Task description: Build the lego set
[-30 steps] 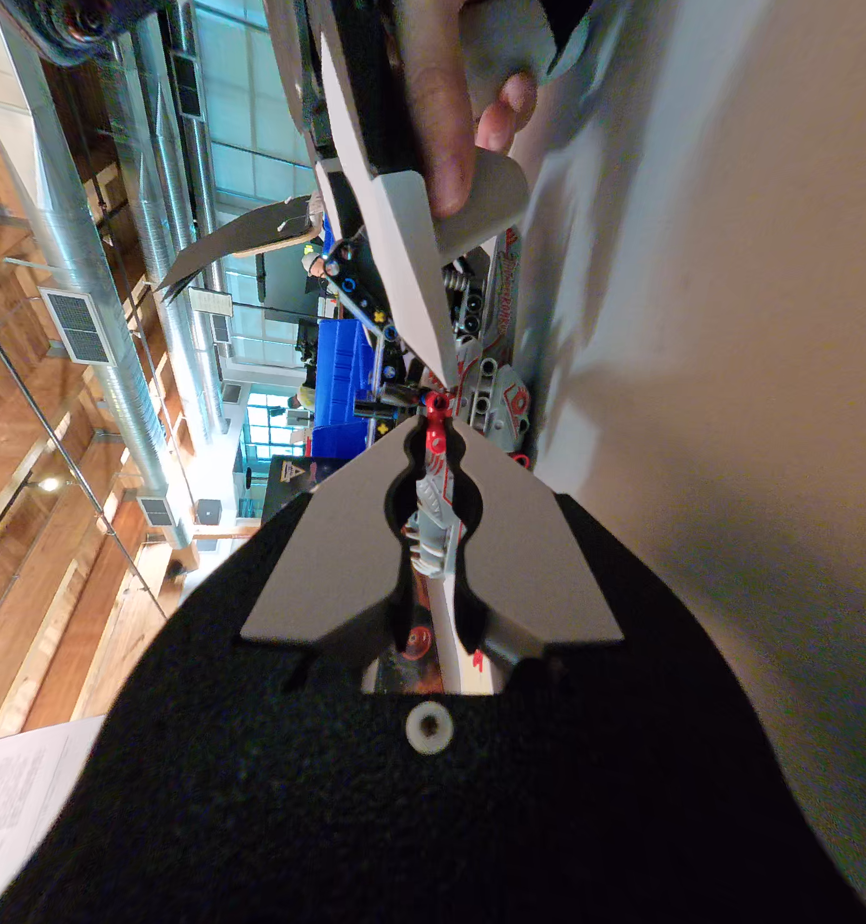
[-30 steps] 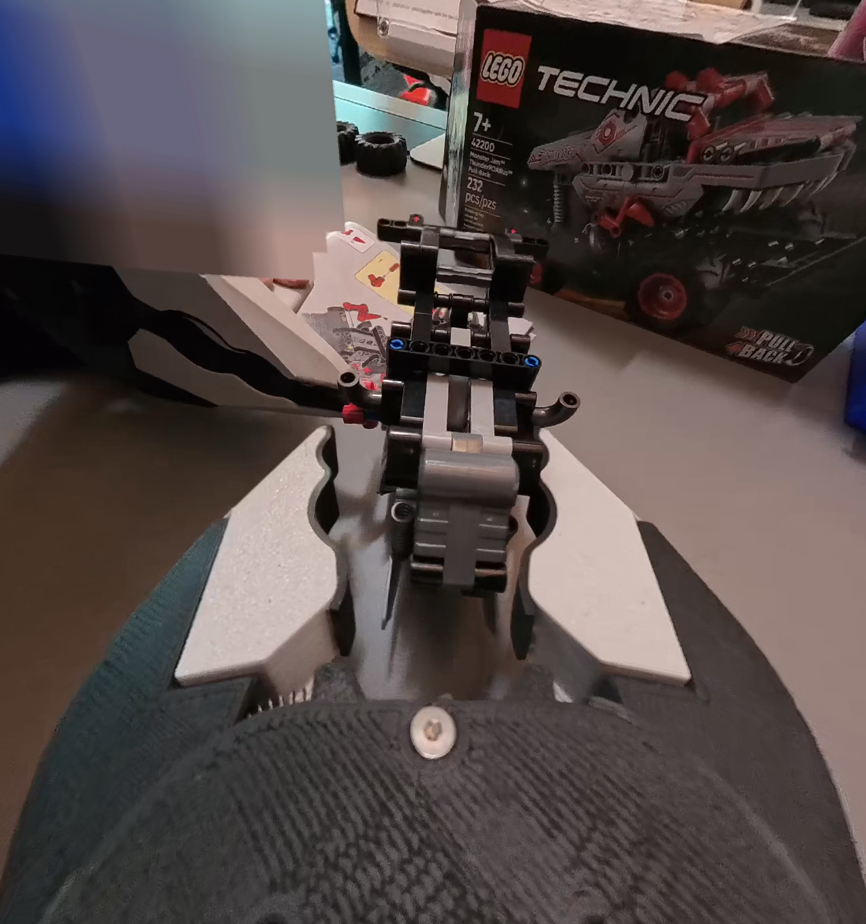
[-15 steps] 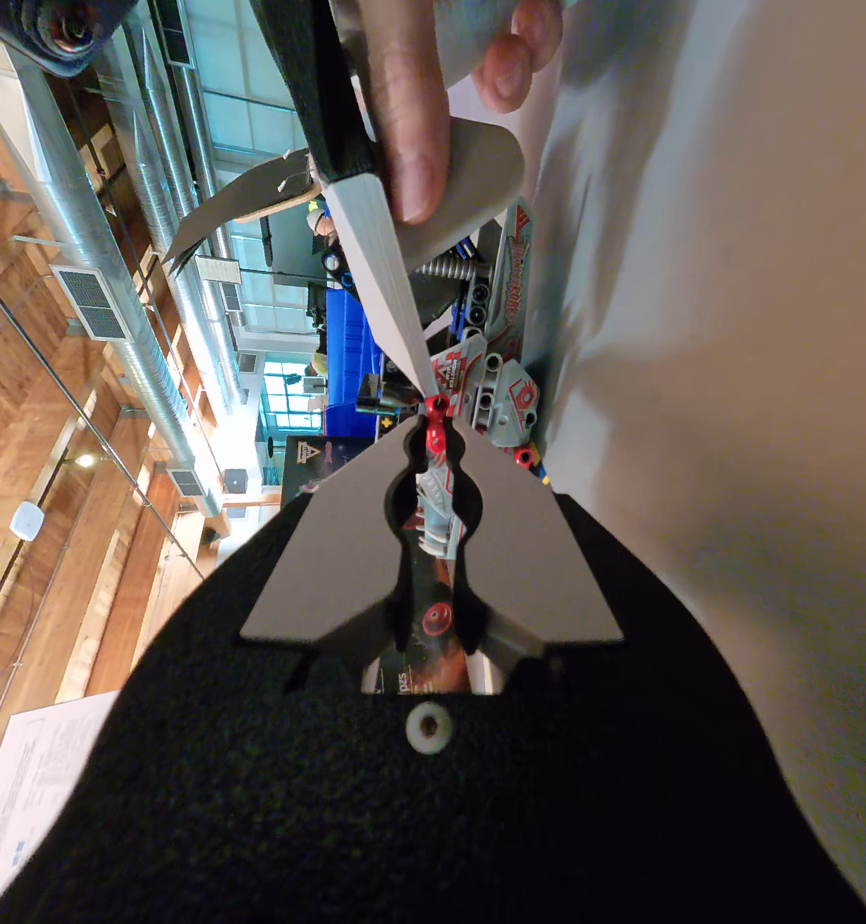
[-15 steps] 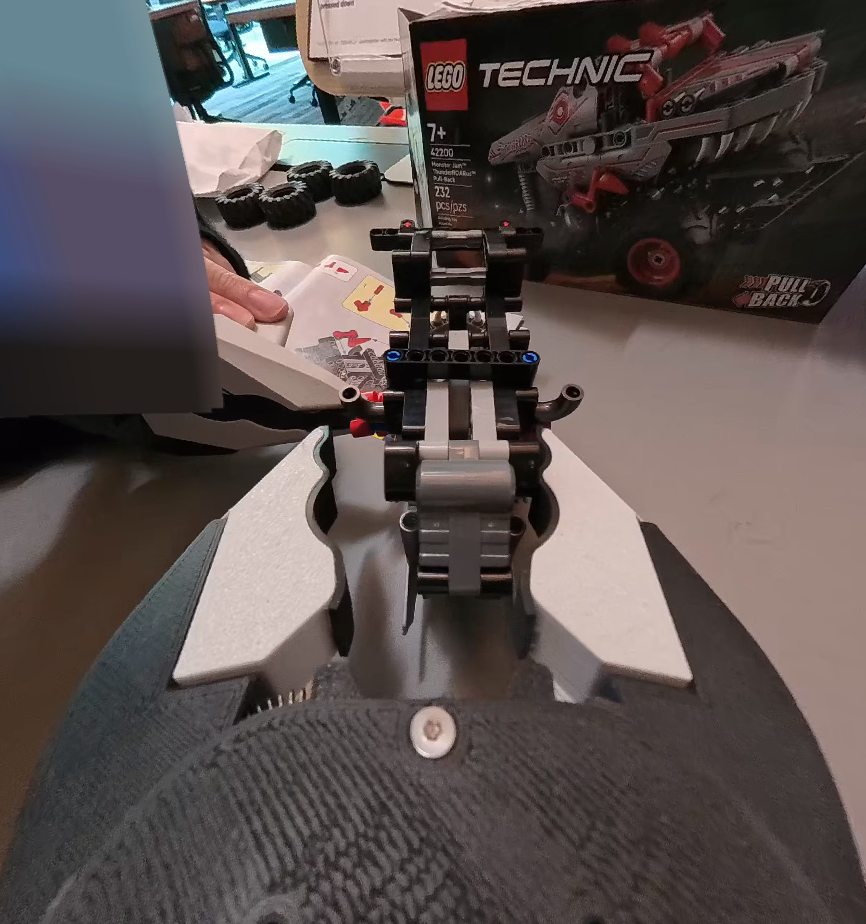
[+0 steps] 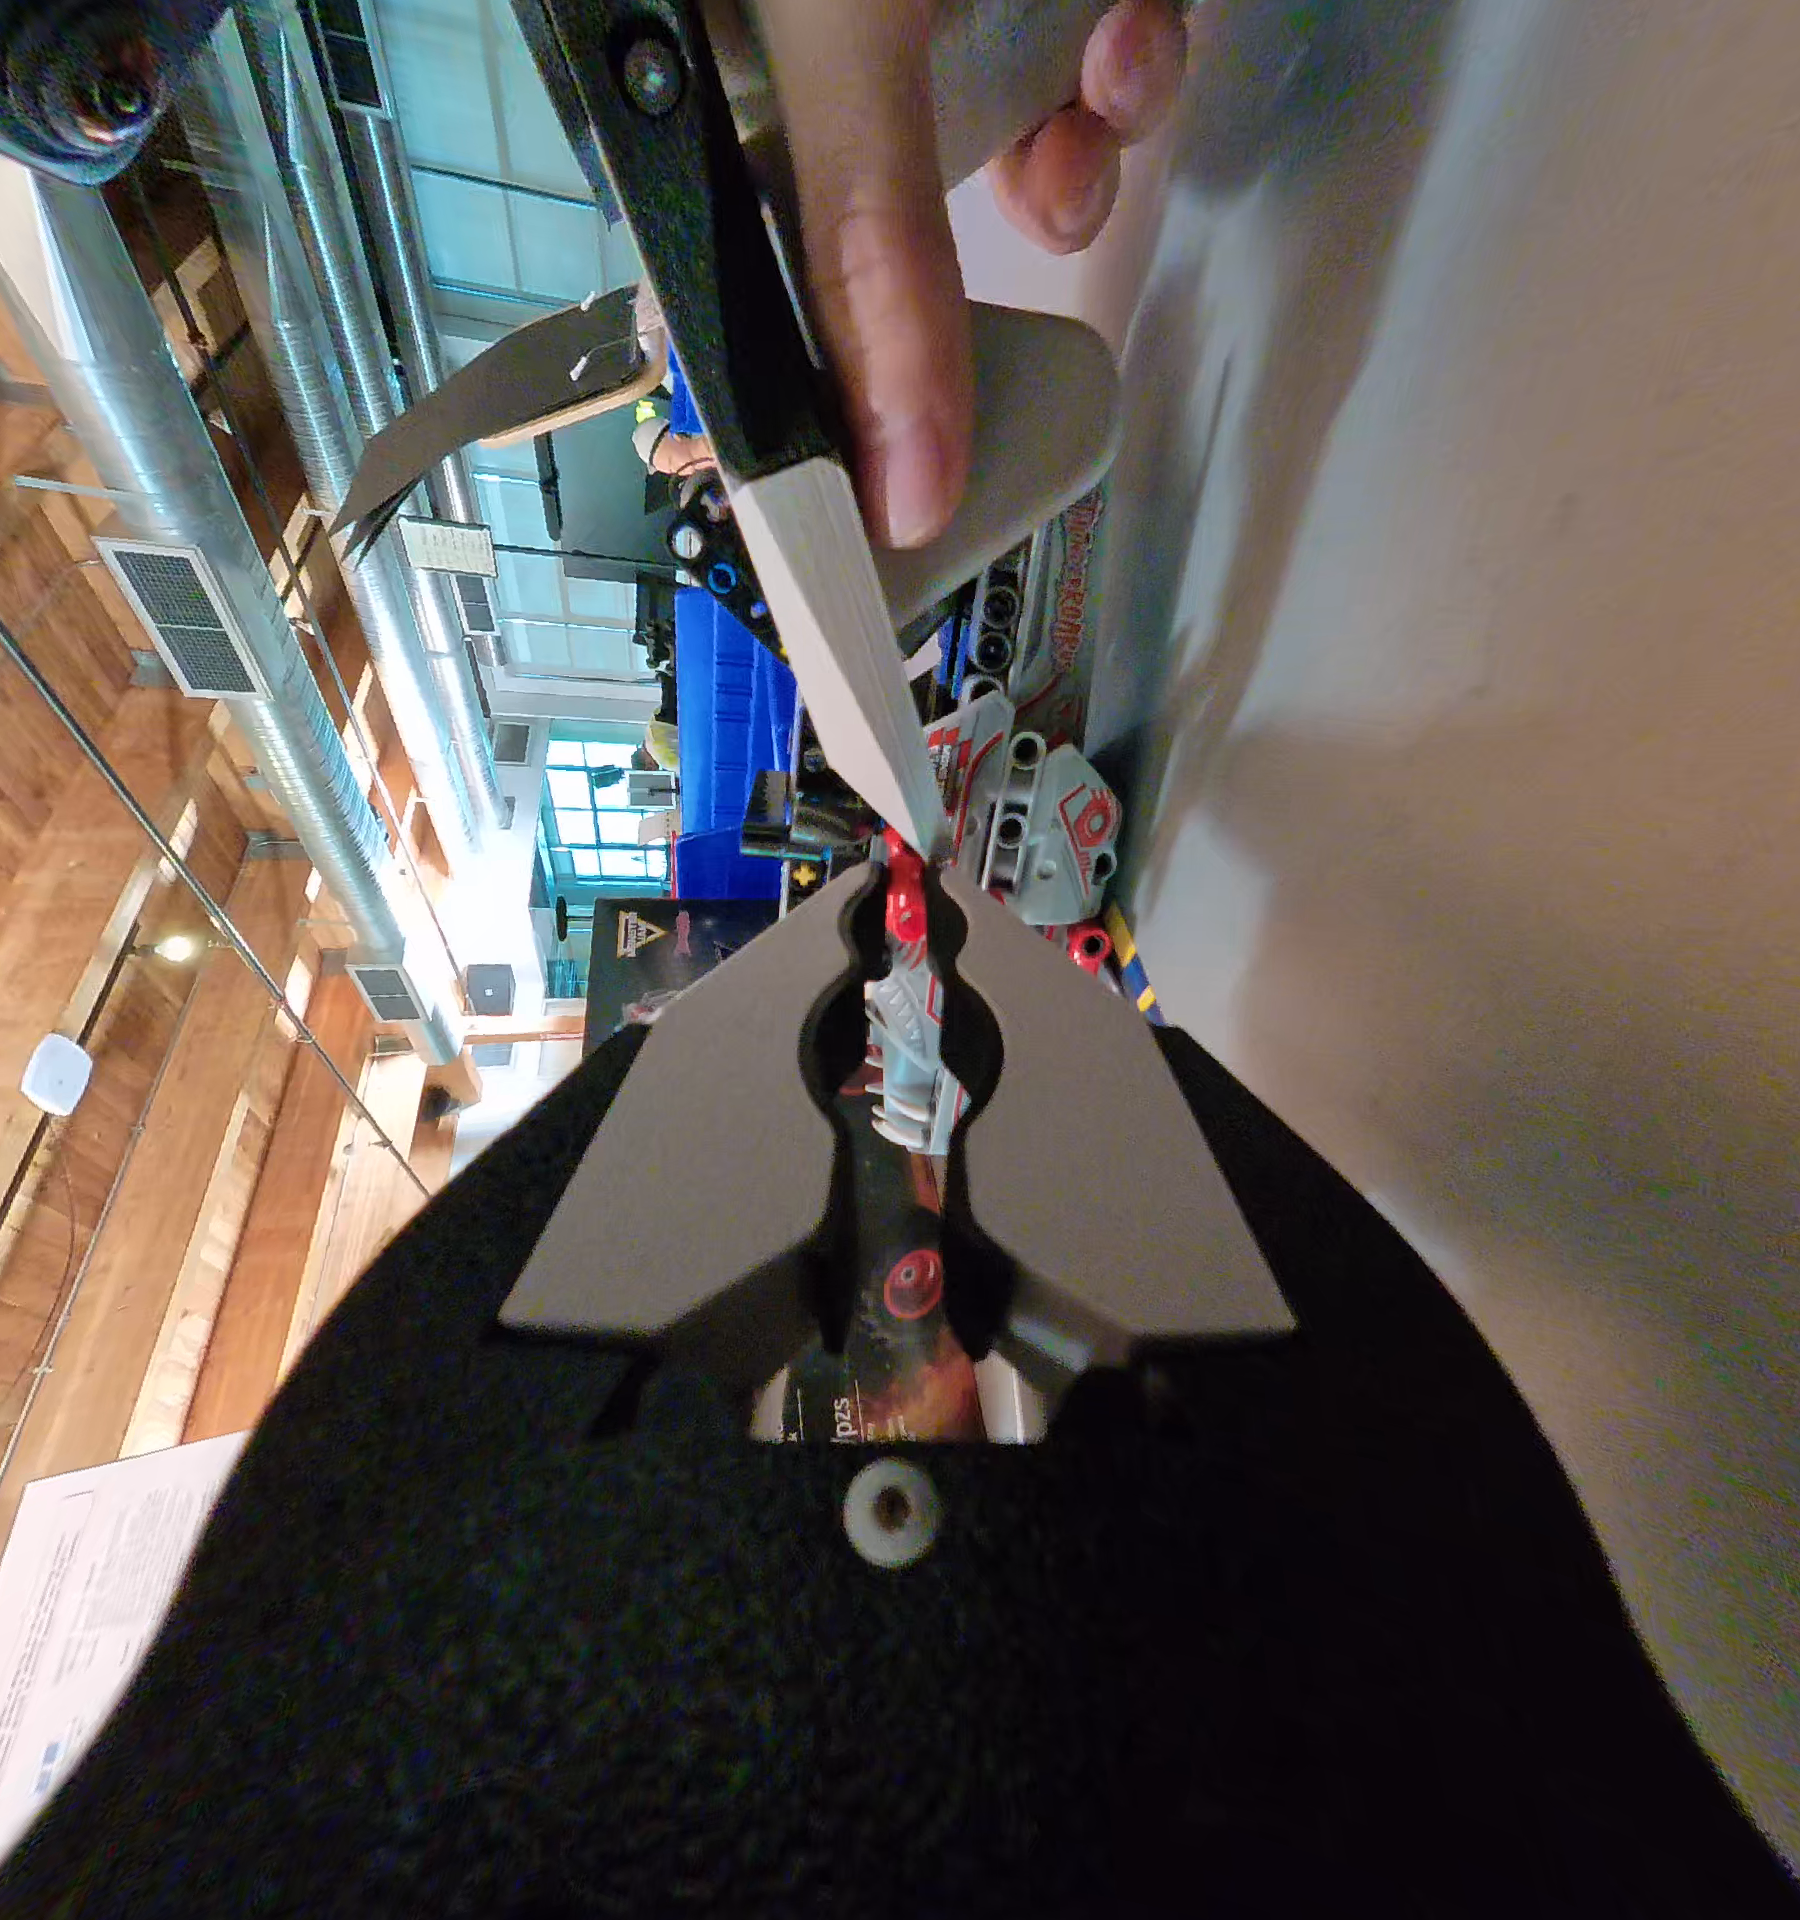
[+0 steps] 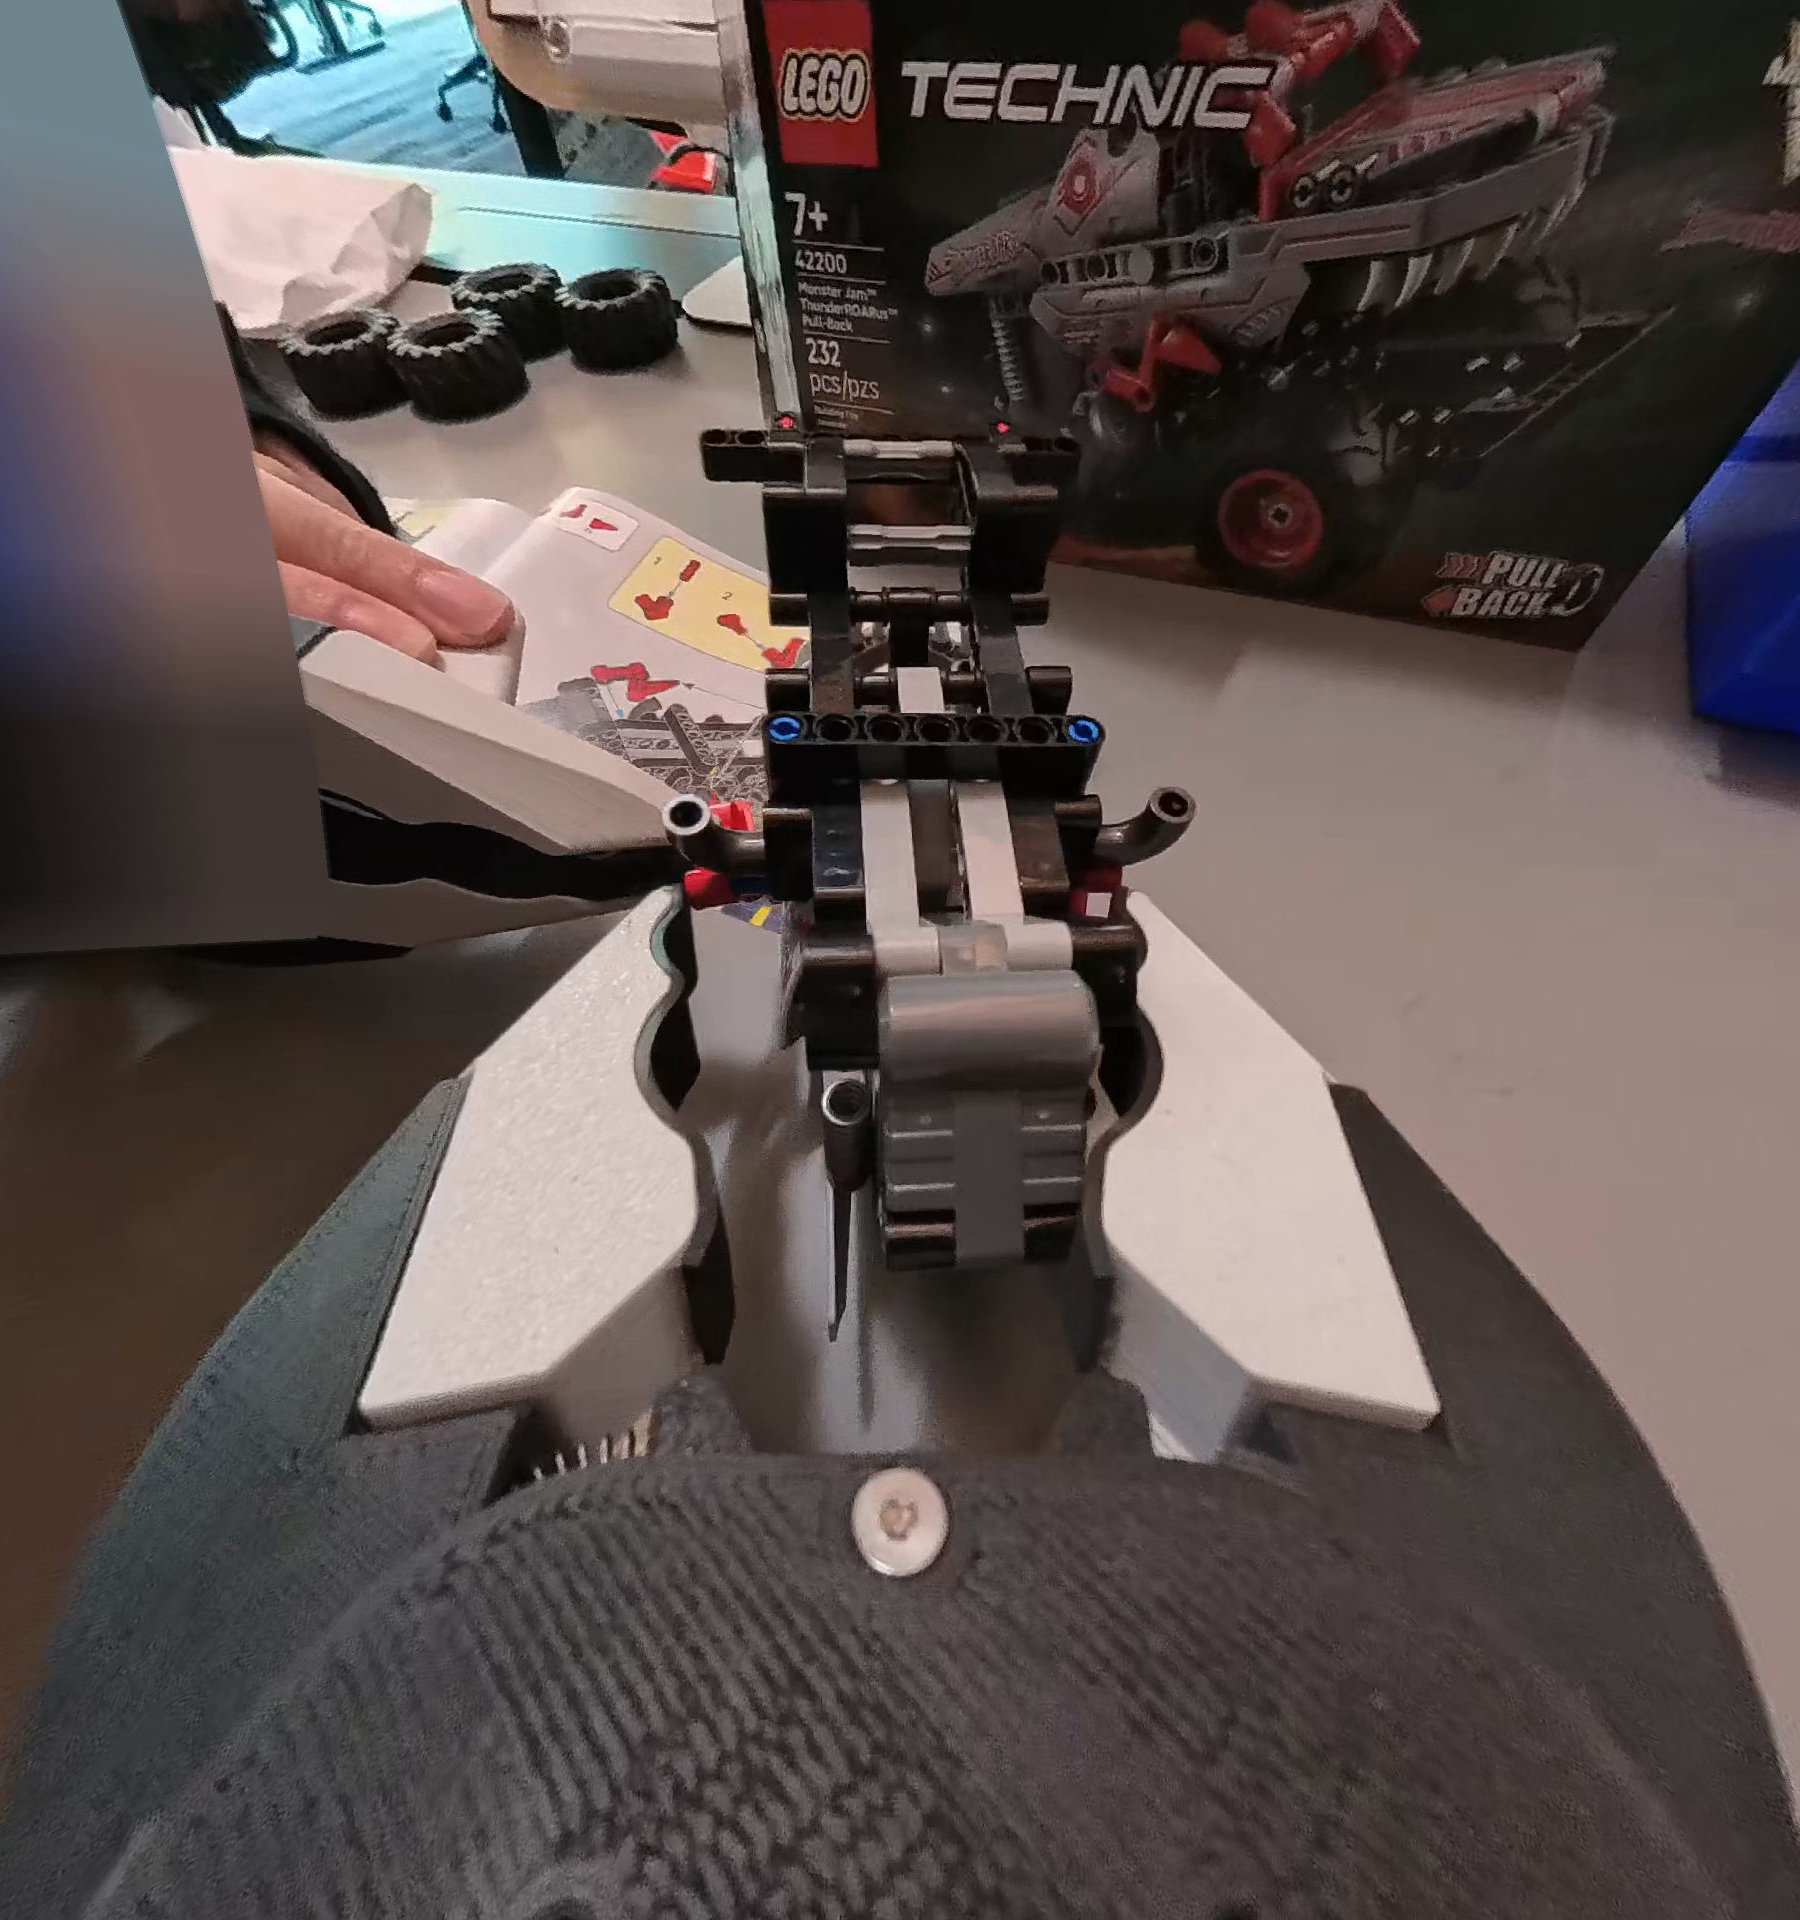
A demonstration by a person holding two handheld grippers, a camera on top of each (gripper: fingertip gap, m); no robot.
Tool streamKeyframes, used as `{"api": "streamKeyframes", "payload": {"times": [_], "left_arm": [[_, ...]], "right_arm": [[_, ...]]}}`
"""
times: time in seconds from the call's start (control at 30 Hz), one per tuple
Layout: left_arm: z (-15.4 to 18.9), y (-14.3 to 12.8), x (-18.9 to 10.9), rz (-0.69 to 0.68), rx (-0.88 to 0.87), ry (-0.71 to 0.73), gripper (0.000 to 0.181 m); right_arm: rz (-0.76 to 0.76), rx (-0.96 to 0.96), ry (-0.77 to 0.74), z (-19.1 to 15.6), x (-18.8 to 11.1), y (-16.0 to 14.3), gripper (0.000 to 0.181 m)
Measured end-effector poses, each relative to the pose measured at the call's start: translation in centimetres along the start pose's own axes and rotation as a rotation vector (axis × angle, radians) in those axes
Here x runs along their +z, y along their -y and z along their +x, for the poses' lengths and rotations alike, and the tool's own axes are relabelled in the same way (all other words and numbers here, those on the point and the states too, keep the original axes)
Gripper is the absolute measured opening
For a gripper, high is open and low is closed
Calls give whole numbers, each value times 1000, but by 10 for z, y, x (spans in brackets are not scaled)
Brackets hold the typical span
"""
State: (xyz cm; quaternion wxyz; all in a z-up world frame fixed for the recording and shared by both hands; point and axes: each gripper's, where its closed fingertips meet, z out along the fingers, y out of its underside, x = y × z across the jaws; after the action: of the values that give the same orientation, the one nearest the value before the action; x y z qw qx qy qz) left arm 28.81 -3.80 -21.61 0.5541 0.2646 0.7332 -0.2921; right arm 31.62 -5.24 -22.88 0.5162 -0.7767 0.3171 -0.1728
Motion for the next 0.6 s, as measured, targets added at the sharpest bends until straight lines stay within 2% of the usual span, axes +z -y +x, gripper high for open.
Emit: {"api": "streamKeyframes", "payload": {"times": [0.03, 0.1, 0.23, 0.3, 0.4, 0.5, 0.6], "left_arm": [[0, 0, 0, 1, -3, -1, 3], [1, 0, 0, -1, -4, -4, 3], [-1, 2, 0, 7, 7, 3, 3], [-2, 1, 2, 12, 12, 10, 3], [-2, 0, 0, 17, 8, 7, 3], [2, -5, 0, 17, -10, -6, 3], [3, -7, 5, 36, -35, -12, 3]], "right_arm": [[0, 4, 3, 0, 0, 0, 78], [-2, 9, 11, 0, 0, 0, 76], [-2, 5, -3, 5, -1, -1, 57], [4, -23, 5, 3, -1, 1, 55], [-60, -39, -39, 12, -6, -6, 76], [-55, -124, -124, 14, -26, 14, 76], [-46, -260, -134, -12, -32, 40, 55]]}}
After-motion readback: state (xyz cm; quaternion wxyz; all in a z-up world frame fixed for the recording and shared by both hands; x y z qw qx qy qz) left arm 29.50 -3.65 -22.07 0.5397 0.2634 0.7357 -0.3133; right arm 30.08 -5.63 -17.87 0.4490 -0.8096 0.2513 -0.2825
